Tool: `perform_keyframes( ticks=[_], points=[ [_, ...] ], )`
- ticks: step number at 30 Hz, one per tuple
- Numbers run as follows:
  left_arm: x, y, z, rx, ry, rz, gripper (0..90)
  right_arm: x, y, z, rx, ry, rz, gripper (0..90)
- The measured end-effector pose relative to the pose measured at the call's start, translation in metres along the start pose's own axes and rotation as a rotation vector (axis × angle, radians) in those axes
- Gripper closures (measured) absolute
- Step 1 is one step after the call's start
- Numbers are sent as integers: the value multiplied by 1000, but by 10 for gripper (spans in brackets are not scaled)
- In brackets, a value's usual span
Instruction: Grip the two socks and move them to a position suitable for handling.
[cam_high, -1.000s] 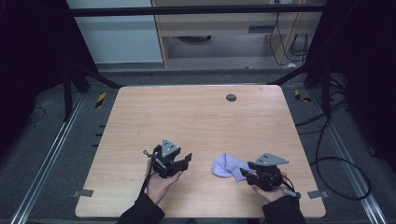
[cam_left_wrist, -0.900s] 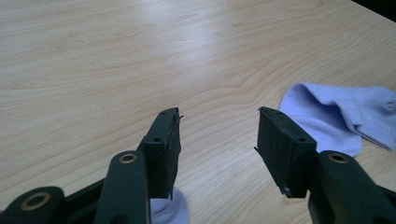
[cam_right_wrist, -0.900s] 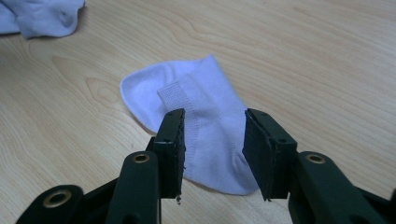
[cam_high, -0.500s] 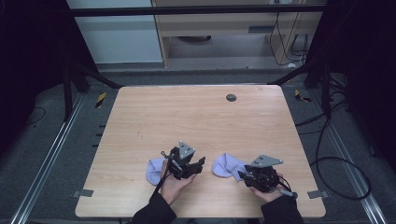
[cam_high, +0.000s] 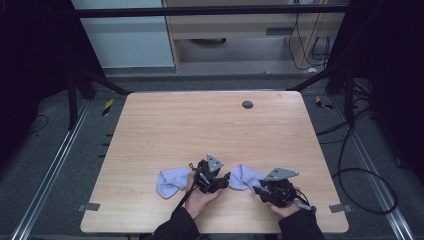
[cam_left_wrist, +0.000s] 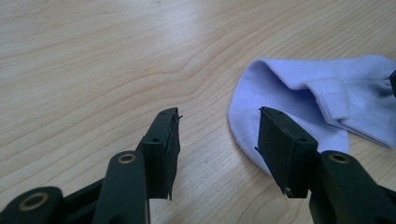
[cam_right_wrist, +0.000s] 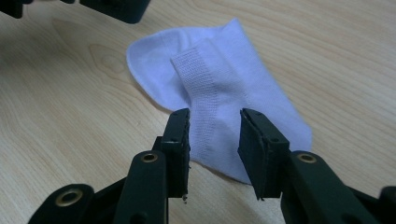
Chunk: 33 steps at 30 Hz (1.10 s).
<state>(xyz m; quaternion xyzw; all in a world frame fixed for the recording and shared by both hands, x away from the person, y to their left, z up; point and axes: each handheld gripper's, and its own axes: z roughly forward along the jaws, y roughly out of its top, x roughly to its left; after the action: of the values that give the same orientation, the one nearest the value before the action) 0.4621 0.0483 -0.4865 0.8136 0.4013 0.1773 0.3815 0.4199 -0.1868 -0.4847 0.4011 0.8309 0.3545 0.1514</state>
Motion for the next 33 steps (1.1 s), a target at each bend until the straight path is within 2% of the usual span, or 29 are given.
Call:
perform_keyframes(
  ticks=[10,16,20,21,25,28,31,33],
  points=[
    [-7,-3,10,30,-1,12,484,2,-2,8,36,11,-12,650],
    [-9,-4,14,52,-8,10,541,1,-2,11,43,22,-13,666],
    [-10,-5,15,58,-16,3,584,2,-2,12,54,30,-16,706],
    [-11,-5,15,55,-15,3,605,3,-1,12,59,10,-37,729],
    [-13,-5,15,54,-10,9,631,3,0,12,65,11,-28,781],
    [-13,-5,15,59,-8,11,697,2,1,12,64,17,-8,834],
    [-13,-4,16,56,-15,6,749,2,3,11,53,17,-8,838],
    [-12,-4,16,57,-30,7,823,3,6,6,11,35,4,841]
  ],
)
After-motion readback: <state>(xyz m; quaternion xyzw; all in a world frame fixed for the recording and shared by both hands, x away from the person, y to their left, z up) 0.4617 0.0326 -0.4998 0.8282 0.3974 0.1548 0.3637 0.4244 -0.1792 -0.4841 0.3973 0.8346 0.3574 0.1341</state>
